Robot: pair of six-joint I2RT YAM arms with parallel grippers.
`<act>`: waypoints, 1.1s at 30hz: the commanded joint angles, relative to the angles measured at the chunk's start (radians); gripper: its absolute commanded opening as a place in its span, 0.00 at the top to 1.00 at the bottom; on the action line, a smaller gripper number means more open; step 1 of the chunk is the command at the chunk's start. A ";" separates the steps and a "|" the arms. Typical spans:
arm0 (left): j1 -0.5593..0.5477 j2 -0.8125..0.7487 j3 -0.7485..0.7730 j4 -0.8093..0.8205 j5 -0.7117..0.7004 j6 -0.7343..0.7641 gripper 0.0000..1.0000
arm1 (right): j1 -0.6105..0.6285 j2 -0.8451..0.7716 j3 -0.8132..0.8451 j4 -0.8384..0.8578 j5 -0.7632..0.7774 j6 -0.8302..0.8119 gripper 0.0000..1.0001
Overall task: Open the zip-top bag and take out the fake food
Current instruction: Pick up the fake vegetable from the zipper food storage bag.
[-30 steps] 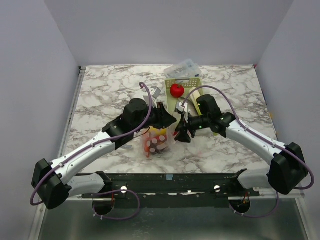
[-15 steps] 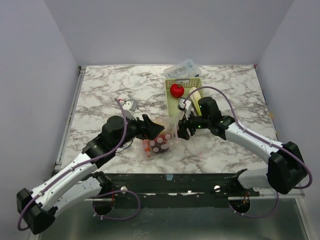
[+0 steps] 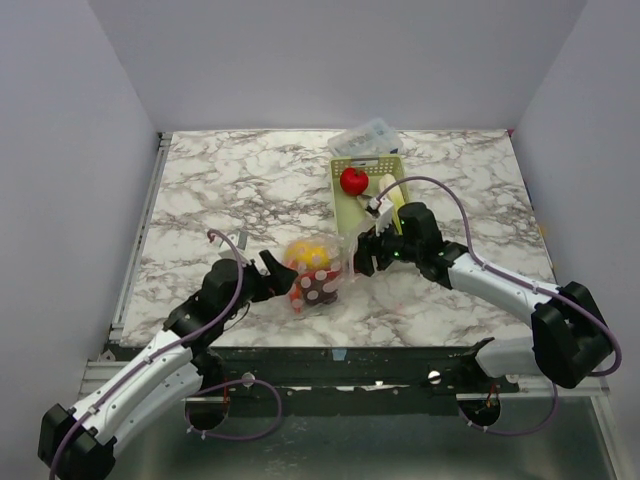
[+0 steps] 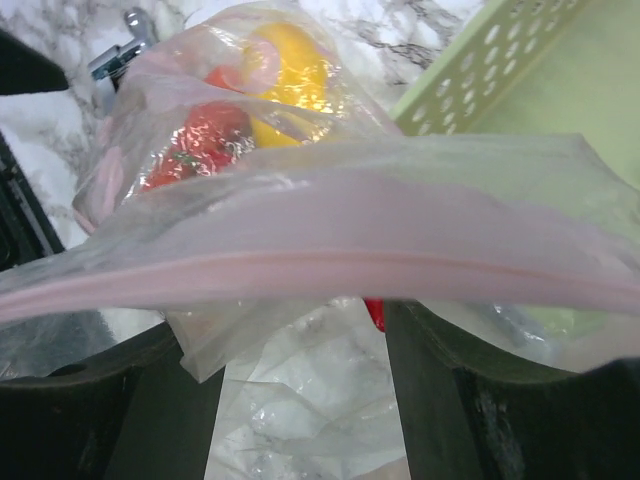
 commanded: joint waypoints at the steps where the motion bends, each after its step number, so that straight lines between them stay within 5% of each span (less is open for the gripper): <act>1: 0.008 -0.008 -0.049 0.058 0.015 -0.026 0.08 | -0.008 -0.005 -0.020 0.064 0.162 0.039 0.35; 7: 0.007 0.033 -0.134 0.238 0.158 0.016 0.05 | -0.009 -0.002 -0.039 0.072 0.129 0.024 0.36; 19: 0.007 0.163 -0.112 0.231 0.255 0.008 0.07 | -0.014 0.000 -0.047 0.071 0.103 0.017 0.36; 24: 0.007 0.230 -0.082 0.209 0.259 0.009 0.24 | -0.030 -0.008 -0.052 0.069 0.100 0.014 0.35; 29: 0.007 0.222 -0.066 0.159 0.234 0.017 0.65 | -0.034 -0.007 -0.067 0.069 0.102 -0.021 0.35; 33: 0.007 0.213 -0.061 0.123 0.200 0.016 0.86 | -0.033 0.000 -0.065 0.066 0.129 -0.034 0.35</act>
